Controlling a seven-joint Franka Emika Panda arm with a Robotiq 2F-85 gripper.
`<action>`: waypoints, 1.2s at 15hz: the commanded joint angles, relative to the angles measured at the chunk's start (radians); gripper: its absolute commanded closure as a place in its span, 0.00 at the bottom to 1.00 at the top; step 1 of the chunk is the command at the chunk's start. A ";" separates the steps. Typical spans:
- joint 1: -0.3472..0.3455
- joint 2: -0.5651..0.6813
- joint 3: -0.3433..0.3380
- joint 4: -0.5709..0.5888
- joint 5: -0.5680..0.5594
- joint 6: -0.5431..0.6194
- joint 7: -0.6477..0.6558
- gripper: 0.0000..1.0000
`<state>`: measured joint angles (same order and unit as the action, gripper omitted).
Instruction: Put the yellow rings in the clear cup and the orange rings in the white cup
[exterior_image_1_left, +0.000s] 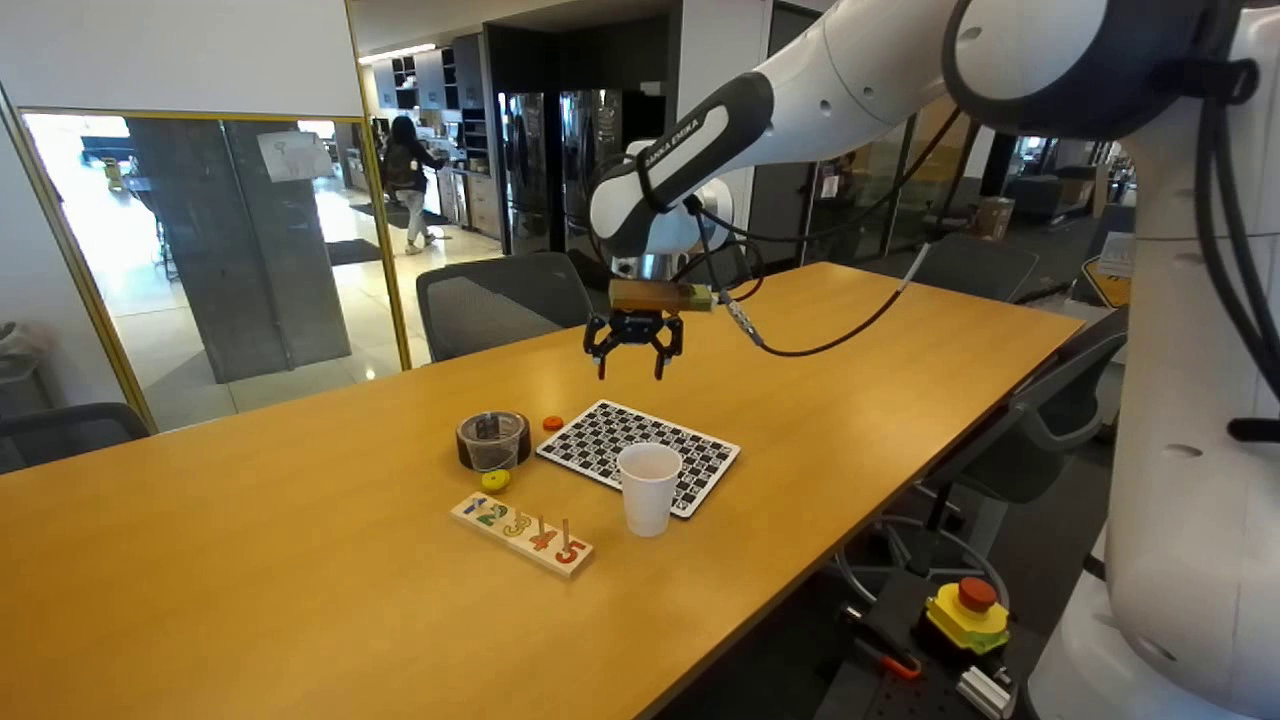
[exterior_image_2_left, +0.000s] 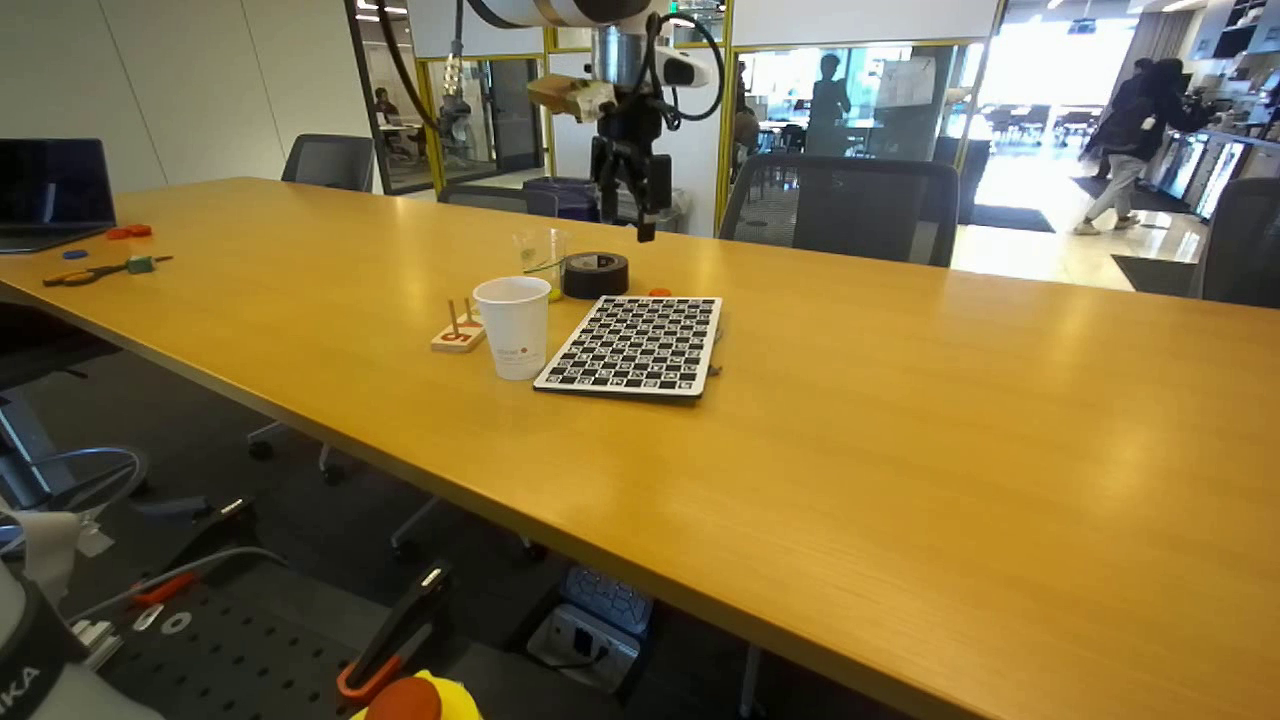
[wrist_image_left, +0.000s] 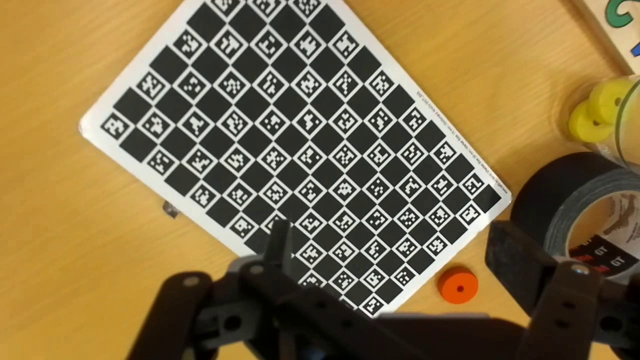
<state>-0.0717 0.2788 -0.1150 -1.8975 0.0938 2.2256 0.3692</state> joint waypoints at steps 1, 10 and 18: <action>-0.005 0.142 0.006 0.176 -0.066 -0.052 -0.137 0.00; -0.039 0.370 0.038 0.449 -0.135 -0.059 -0.498 0.00; -0.063 0.506 0.084 0.615 -0.101 -0.054 -0.554 0.00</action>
<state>-0.1213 0.7165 -0.0570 -1.3874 -0.0235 2.1883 -0.1688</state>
